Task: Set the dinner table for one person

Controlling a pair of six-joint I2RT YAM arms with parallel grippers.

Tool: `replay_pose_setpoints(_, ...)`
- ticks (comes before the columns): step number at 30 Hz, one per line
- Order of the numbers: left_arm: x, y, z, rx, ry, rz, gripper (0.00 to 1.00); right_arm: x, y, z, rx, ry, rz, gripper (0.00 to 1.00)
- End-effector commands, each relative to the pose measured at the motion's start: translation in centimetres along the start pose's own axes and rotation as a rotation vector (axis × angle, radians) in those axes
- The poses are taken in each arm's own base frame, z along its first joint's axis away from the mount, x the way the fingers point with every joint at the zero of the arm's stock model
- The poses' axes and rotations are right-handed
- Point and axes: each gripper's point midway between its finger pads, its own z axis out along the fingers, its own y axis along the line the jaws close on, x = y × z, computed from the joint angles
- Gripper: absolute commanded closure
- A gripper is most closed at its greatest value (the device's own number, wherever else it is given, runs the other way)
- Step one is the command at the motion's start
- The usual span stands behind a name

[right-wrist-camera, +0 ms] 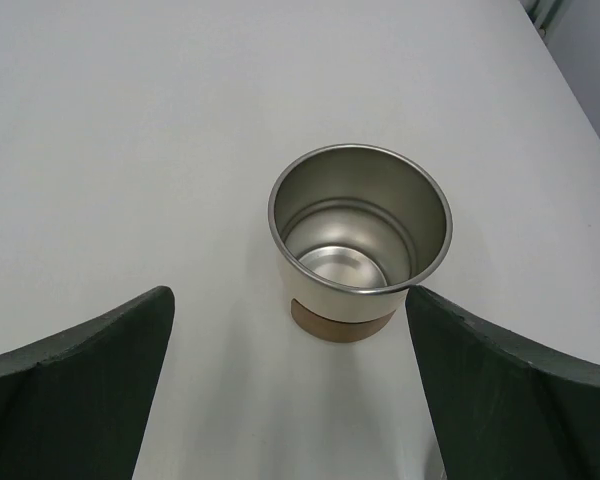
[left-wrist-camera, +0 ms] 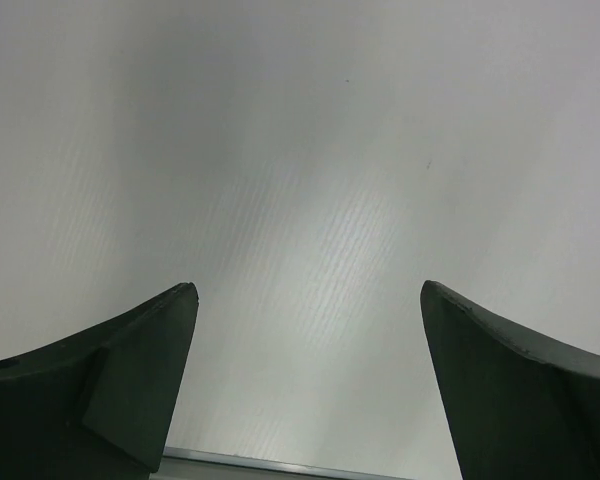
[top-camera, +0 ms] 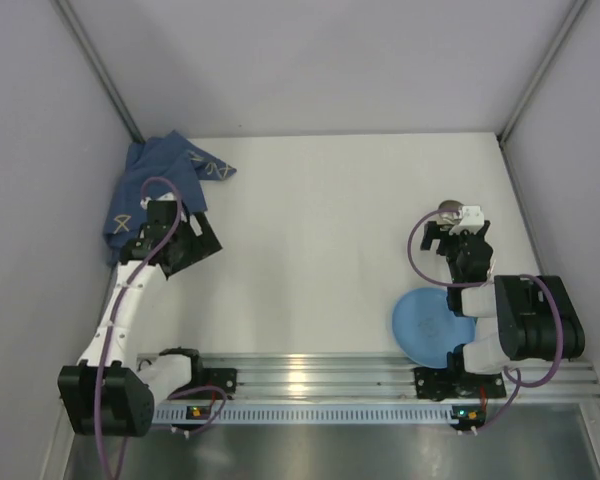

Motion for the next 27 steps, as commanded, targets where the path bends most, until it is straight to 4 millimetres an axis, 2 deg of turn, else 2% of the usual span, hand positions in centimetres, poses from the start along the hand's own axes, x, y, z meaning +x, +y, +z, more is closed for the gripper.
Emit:
replay_pose_setpoints(1,-2.3,1.5,-1.1,-0.124,-0.070,-0.042,0.02,-2.4,0.3,0.7,-0.009,-0.077,0.010,0.00)
replay_pose_setpoints(4,-3.1,2.6,-0.8,-0.205,-0.089,-0.055,0.02,-2.3,0.3,0.7,-0.009,-0.076,0.010,0.00)
replay_pose_setpoints(7,-3.4,2.5,0.7,-0.209,-0.083,-0.036,0.02,-2.4,0.3,0.7,-0.009,-0.077,0.010,0.00)
replay_pose_setpoints(8,-3.1,3.3,1.9,-0.260,-0.058,-0.042,0.02,-2.3,0.3,0.7,-0.009,-0.076,0.010,0.00)
replay_pose_setpoints(11,-2.5,3.6,4.1,-0.294,0.004,-0.027,0.02,-2.4,0.2,0.7,-0.007,-0.077,0.010,0.00)
replay_pose_setpoints(13,-3.1,3.5,4.9,-0.309,0.014,-0.009,0.02,-2.4,0.2,0.7,-0.007,-0.077,0.010,0.00)
replay_pose_setpoints(17,-5.2,3.9,6.5,-0.384,0.023,0.037,0.02,-2.4,0.2,0.7,-0.007,-0.077,0.010,0.00)
replay_pose_setpoints(19,-6.6,4.0,7.9,-0.418,0.018,0.016,0.02,-2.3,-0.4,0.7,0.030,-0.070,0.023,0.00)
replay_pose_setpoints(22,-8.4,2.5,10.6,-0.386,0.022,0.004,0.02,-2.3,-0.6,0.8,0.049,-0.070,0.018,0.00)
replay_pose_setpoints(23,-10.3,1.6,10.6,-0.380,-0.010,-0.008,0.02,-2.4,0.4,0.7,0.043,-0.071,0.016,0.00)
replay_pose_setpoints(24,-10.6,1.6,11.5,-0.394,-0.003,-0.015,0.02,-2.5,-1.5,0.4,0.178,-0.075,0.032,0.00)
replay_pose_setpoints(25,-10.1,1.7,12.9,-0.410,0.036,-0.025,0.02,-3.3,-2.2,0.3,0.234,-0.067,0.063,0.00)
replay_pose_setpoints(26,-12.3,1.7,13.1,-0.401,0.006,-0.061,0.02,-3.9,-2.8,0.3,0.282,-0.045,0.068,0.00)
replay_pose_setpoints(27,-12.8,1.5,13.5,-0.400,0.001,-0.069,0.02,-4.9,-2.8,0.7,0.282,-0.021,0.063,0.00)
